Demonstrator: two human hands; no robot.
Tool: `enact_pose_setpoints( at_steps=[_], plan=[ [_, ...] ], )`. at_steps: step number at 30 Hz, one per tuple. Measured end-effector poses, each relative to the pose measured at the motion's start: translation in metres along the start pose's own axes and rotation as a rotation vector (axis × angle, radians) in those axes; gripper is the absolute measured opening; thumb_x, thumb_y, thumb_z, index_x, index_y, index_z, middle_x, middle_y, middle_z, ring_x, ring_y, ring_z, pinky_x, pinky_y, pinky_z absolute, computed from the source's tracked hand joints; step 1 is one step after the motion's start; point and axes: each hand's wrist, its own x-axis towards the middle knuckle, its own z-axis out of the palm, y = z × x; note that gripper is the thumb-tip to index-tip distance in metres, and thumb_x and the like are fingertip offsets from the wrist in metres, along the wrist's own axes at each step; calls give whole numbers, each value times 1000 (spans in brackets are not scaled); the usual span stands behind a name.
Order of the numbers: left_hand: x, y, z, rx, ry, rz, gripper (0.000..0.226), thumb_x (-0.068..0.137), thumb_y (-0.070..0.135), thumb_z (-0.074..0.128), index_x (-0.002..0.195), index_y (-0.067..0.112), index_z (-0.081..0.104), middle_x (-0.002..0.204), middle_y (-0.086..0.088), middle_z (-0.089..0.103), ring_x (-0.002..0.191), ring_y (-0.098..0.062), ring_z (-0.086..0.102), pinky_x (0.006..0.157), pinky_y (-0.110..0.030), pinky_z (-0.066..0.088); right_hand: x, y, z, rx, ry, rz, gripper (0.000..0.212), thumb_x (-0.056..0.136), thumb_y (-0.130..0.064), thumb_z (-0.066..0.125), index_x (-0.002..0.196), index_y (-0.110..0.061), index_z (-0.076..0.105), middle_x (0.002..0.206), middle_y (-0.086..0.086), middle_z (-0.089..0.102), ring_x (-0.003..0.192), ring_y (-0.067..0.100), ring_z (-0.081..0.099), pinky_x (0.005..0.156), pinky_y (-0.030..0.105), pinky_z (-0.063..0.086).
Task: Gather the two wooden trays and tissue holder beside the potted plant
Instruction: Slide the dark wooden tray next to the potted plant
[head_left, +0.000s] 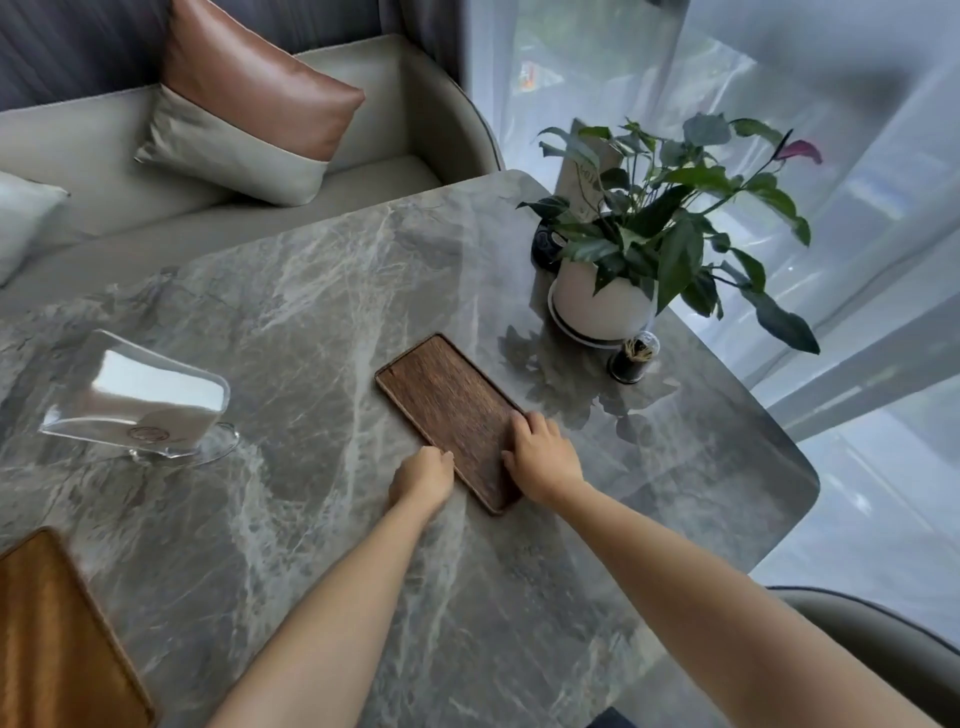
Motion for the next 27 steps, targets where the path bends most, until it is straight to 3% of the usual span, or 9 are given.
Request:
enact_pose_setpoints(
  at_steps=[4, 7, 10, 13, 27],
  plan=[
    [8, 14, -6, 33, 103, 159, 36, 95, 37, 46, 104, 5, 59, 115, -19, 64, 108, -35, 58, 88, -39, 47, 0, 12, -3, -14, -54, 6, 78, 90, -45, 46, 148, -15, 4, 158, 12, 6, 145, 30, 9, 117, 43, 15],
    [15, 17, -15, 188, 238, 308, 54, 88, 44, 55, 127, 8, 45, 135, -15, 46, 125, -31, 42, 101, -41, 39, -1, 18, 1, -31, -92, 15, 95, 84, -60, 46, 148, -12, -6, 159, 12, -7, 147, 27, -8, 119, 42, 0],
    [25, 20, -23, 389, 136, 360, 92, 83, 59, 53, 150, 13, 12, 159, -13, 9, 147, -29, 10, 118, -44, 16, -2, 23, 6, -10, -146, 42, 111, 77, -69, 47, 146, -8, -15, 157, 14, -18, 145, 27, -18, 119, 42, -7],
    [37, 25, -24, 538, -8, 356, 104, 80, 67, 48, 151, 15, -8, 160, -10, -14, 148, -24, -12, 120, -47, 0, -1, 27, 10, -4, -167, 53, 118, 74, -72, 48, 145, -5, -18, 155, 13, -23, 143, 26, -23, 119, 41, -9],
    [73, 75, -23, 540, -42, 390, 109, 78, 68, 49, 151, 11, -9, 159, -13, -17, 147, -28, -15, 122, -42, 2, 33, 55, -13, -1, -139, 23, 110, 79, -67, 47, 145, -6, -18, 156, 10, -23, 144, 22, -22, 119, 35, -9]
  ],
)
